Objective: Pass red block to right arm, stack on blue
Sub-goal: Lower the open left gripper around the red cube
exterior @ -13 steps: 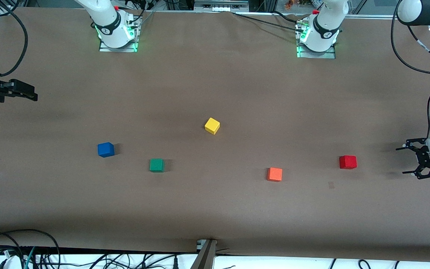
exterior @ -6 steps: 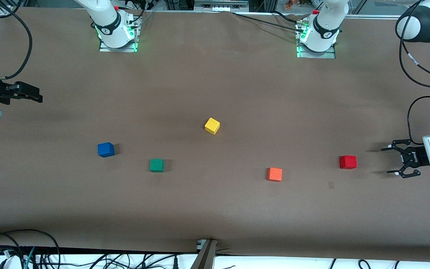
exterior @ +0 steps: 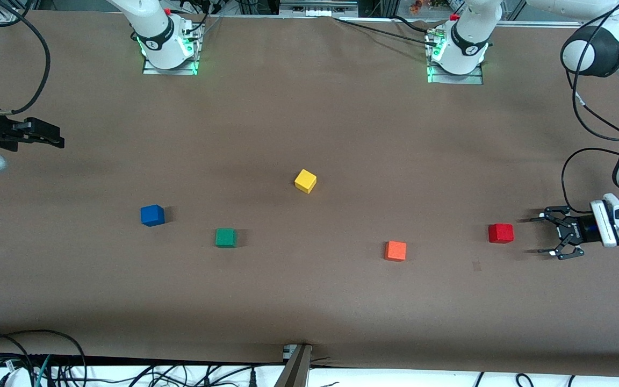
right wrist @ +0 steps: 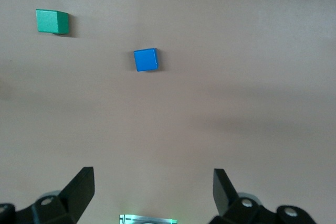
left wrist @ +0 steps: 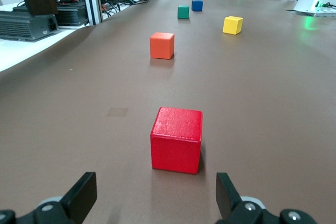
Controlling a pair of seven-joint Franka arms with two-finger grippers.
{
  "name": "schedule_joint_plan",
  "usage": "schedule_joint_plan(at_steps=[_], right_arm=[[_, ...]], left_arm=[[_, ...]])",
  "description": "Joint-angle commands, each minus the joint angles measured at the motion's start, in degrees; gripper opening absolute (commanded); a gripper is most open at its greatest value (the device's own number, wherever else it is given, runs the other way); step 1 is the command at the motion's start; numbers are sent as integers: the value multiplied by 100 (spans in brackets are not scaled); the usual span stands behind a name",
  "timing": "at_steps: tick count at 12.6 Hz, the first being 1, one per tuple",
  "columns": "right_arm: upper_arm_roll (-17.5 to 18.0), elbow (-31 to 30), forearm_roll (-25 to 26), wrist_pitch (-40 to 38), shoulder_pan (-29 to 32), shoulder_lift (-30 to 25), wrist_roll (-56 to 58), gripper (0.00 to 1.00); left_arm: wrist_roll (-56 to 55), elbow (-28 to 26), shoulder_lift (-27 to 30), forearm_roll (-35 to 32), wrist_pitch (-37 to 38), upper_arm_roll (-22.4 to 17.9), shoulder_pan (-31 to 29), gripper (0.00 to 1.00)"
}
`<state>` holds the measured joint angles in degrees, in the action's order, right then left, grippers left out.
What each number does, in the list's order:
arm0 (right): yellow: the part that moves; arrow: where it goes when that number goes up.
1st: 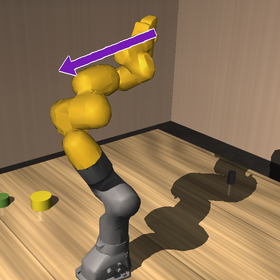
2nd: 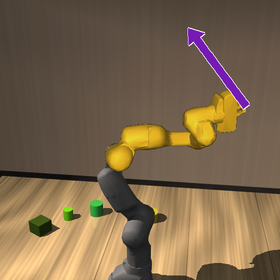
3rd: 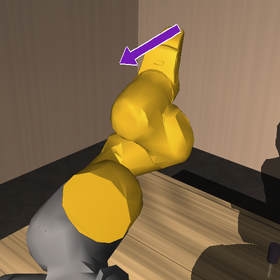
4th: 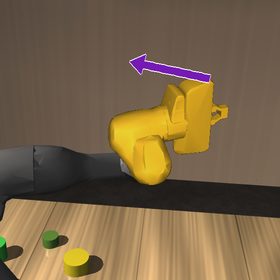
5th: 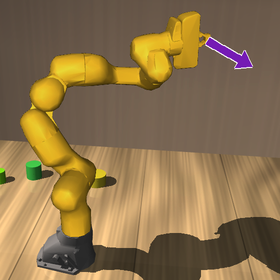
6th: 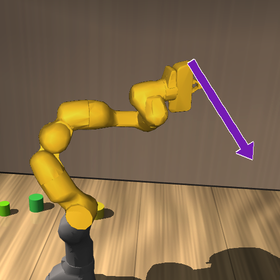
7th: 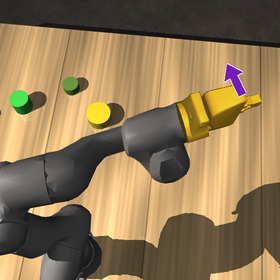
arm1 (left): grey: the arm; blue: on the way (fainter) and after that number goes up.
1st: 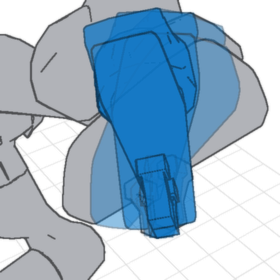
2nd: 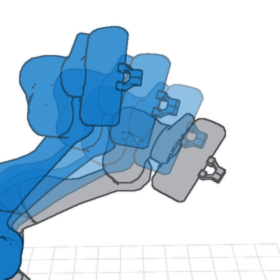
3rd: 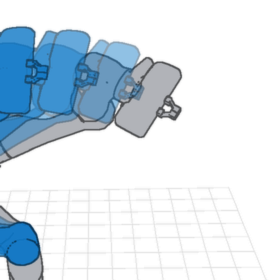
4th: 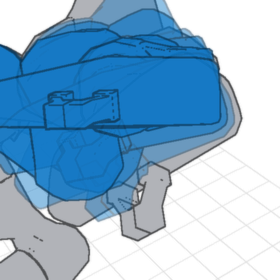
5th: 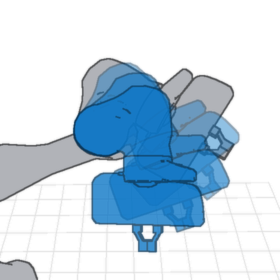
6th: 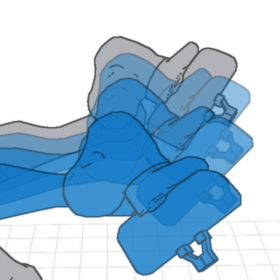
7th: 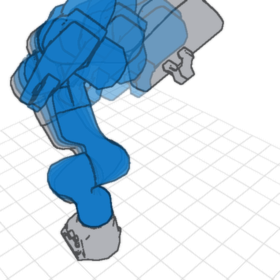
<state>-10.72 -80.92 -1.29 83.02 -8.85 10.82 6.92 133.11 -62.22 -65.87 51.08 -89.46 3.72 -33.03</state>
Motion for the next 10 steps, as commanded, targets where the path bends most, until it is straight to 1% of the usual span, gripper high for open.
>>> schedule_joint_plan(at_steps=[1,6,8,10], right_arm=[[-1,120,-82,-14,-29,43,-16,100],[-1,120,-82,-14,-73,43,-24,100],[-1,129,-82,-14,-135,43,-24,100],[-1,120,-82,-23,-135,43,-24,100]], left_arm=[[329,263,-233,139,174,32,94,100],[820,263,-348,148,113,49,243,100],[883,263,-479,271,104,41,279,100],[883,263,-497,271,95,41,288,100]])
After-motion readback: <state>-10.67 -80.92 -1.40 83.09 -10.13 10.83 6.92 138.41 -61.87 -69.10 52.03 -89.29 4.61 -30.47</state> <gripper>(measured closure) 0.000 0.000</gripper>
